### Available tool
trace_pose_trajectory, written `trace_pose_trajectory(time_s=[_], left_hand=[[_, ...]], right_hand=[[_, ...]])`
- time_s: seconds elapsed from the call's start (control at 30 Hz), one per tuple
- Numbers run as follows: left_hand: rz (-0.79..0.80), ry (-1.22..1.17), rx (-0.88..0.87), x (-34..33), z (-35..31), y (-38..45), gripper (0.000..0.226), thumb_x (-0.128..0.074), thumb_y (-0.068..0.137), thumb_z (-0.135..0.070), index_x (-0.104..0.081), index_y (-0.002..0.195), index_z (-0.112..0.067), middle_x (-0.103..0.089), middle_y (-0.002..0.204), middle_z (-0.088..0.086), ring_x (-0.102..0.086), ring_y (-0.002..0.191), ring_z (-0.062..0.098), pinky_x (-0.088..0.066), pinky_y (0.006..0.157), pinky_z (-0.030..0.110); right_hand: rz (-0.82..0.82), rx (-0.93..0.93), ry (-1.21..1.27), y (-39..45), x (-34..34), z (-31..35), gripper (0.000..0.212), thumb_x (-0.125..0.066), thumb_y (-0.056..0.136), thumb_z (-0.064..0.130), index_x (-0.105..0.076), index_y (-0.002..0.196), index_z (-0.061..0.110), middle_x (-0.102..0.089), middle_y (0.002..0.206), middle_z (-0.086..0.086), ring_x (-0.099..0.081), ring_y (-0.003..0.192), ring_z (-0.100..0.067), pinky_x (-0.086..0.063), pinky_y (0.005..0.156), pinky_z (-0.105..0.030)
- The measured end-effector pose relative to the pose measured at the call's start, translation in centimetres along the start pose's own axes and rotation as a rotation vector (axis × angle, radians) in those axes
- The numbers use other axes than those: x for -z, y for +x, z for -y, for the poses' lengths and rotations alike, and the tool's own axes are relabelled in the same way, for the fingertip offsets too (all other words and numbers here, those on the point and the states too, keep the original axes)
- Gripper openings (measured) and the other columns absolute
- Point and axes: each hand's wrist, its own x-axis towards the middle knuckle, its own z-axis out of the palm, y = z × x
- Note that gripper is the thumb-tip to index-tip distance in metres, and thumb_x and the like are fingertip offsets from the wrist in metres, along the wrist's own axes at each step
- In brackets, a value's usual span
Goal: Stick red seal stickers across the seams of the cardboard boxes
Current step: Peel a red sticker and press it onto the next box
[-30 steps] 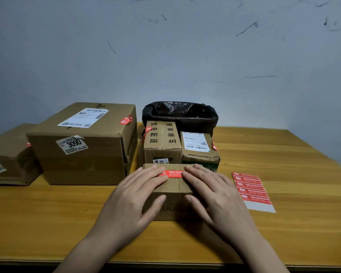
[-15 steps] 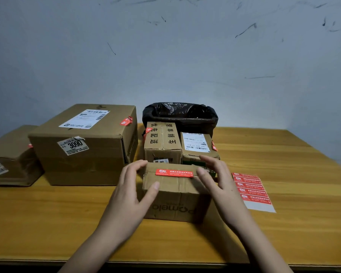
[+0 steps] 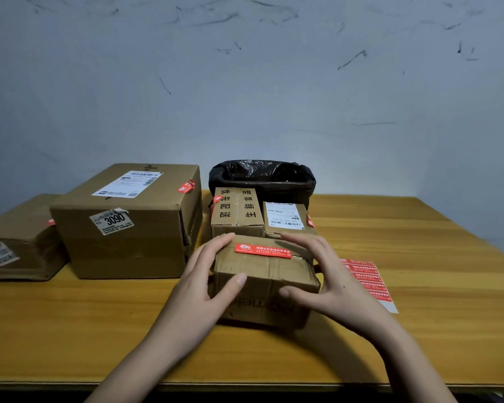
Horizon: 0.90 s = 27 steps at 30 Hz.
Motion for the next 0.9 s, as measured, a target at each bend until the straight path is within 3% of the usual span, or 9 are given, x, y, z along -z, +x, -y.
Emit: trace_pose_trajectory(time_s=[0.07,0.17,0.33,0.4,0.5,0.6,0.67,0.8,0.9], left_hand=[[0.005,0.010,-0.041,0.0,-0.9,0.3,0.049,-0.055,0.085,-0.060,-0.036,0.130,-0.056,-0.033,0.135,-0.034,-0.030,0.120,-0.023,-0.035,0.084,-0.001],[0.015,0.026,-0.104,-0.3,-2.4,1.0,0.054,-0.046,0.076,-0.067,-0.037,0.128,-0.059,-0.035,0.140,-0.029,-0.029,0.130,-0.013,-0.033,0.101,0.017],[0.066,-0.011,-0.199,-1.3,-5.6,3.8,0.051,-0.049,0.080,-0.060,-0.041,0.130,-0.052,-0.038,0.135,-0.031,-0.034,0.128,-0.010,-0.036,0.105,0.027],[0.098,-0.028,-0.213,-1.8,-6.7,5.3,0.049,-0.052,0.084,-0.053,-0.040,0.131,-0.050,-0.036,0.136,-0.033,-0.034,0.127,-0.010,-0.036,0.104,0.028],[0.144,-0.013,-0.250,-3.0,-7.9,7.6,0.045,-0.052,0.095,-0.039,-0.037,0.137,-0.042,-0.035,0.144,-0.020,-0.030,0.131,-0.007,-0.029,0.107,0.024],[0.173,-0.044,-0.266,-4.5,-8.8,10.0,0.047,-0.052,0.096,-0.033,-0.037,0.141,-0.037,-0.037,0.143,-0.016,-0.034,0.132,0.001,-0.033,0.112,0.035],[0.149,-0.118,-0.233,-5.7,-9.3,11.5,0.050,-0.055,0.093,-0.034,-0.038,0.140,-0.033,-0.041,0.140,-0.014,-0.040,0.129,0.004,-0.037,0.109,0.039],[0.076,-0.157,-0.163,-8.4,-10.0,13.6,0.053,-0.059,0.092,-0.030,-0.037,0.140,-0.028,-0.042,0.139,-0.005,-0.043,0.125,0.009,-0.040,0.105,0.033],[0.001,-0.084,-0.164,-10.5,-10.1,14.1,0.058,-0.061,0.091,-0.024,-0.033,0.142,-0.022,-0.033,0.143,0.000,-0.036,0.126,0.008,-0.033,0.101,0.022]], right_hand=[[-0.052,0.020,-0.020,-0.4,0.8,0.5,0.070,-0.071,0.072,0.050,-0.039,0.134,0.045,-0.038,0.135,0.025,-0.039,0.124,0.011,-0.038,0.094,-0.008],[-0.133,0.019,-0.043,-1.2,2.4,1.0,0.074,-0.068,0.068,0.059,-0.039,0.134,0.044,-0.040,0.133,0.024,-0.042,0.123,0.006,-0.042,0.096,-0.017],[-0.281,-0.001,-0.052,-1.9,5.0,1.3,0.083,-0.068,0.063,0.062,-0.036,0.137,0.043,-0.041,0.135,0.022,-0.042,0.122,0.008,-0.039,0.094,-0.010],[-0.309,-0.014,-0.055,-2.1,6.2,1.1,0.083,-0.067,0.064,0.059,-0.033,0.138,0.043,-0.042,0.137,0.018,-0.041,0.123,0.008,-0.036,0.091,-0.005],[-0.329,-0.053,-0.067,-2.3,8.2,0.8,0.081,-0.067,0.065,0.054,-0.033,0.137,0.045,-0.043,0.137,0.014,-0.041,0.123,0.007,-0.037,0.091,-0.007],[-0.414,-0.083,-0.073,-2.2,9.6,-0.1,0.072,-0.078,0.073,0.036,-0.037,0.132,0.044,-0.044,0.134,0.012,-0.043,0.116,0.010,-0.039,0.085,-0.007],[-0.473,-0.114,-0.055,-1.9,10.0,-0.9,0.068,-0.080,0.077,0.024,-0.040,0.130,0.041,-0.045,0.133,0.009,-0.046,0.113,0.006,-0.042,0.084,-0.014],[-0.586,-0.204,-0.107,-0.9,10.2,-2.3,0.068,-0.080,0.075,0.027,-0.043,0.132,0.031,-0.042,0.128,0.006,-0.046,0.116,-0.010,-0.044,0.097,-0.033],[-0.662,-0.251,-0.185,-0.1,10.3,-3.2,0.070,-0.080,0.074,0.030,-0.044,0.133,0.025,-0.042,0.127,0.001,-0.043,0.112,-0.008,-0.040,0.096,-0.028]])
